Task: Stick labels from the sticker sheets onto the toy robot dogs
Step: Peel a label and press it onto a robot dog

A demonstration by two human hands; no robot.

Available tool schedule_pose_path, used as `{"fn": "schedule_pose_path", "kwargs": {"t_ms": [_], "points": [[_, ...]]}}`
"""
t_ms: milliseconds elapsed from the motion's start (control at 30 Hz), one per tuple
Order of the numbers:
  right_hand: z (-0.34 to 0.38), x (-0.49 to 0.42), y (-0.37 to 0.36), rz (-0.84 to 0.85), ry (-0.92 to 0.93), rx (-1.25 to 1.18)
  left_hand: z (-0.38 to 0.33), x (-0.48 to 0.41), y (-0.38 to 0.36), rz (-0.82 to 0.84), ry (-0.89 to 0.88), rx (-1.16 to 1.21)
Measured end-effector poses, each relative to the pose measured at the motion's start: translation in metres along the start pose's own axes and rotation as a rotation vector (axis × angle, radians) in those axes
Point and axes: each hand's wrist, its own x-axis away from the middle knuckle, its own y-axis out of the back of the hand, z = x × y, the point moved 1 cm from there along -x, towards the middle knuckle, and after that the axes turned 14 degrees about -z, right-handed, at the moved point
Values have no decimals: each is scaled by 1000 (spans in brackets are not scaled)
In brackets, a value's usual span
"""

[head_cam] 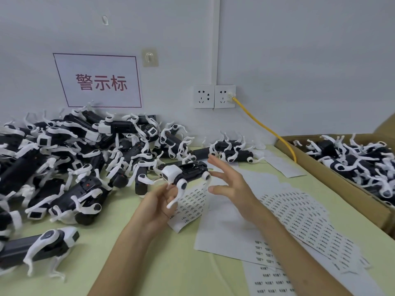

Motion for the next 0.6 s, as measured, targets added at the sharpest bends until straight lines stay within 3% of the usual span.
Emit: {"fn": "schedule_pose_path", "kwargs": {"t_ms": [133,300,600], "points": [[-2,1,-8,21,31,48,4,-1,1,-8,145,6],[-2,0,-7,10,12,4,3,-4,4,-7,327,191],[2,1,-9,-8,46,-17,2,-2,3,93,307,208]]}}
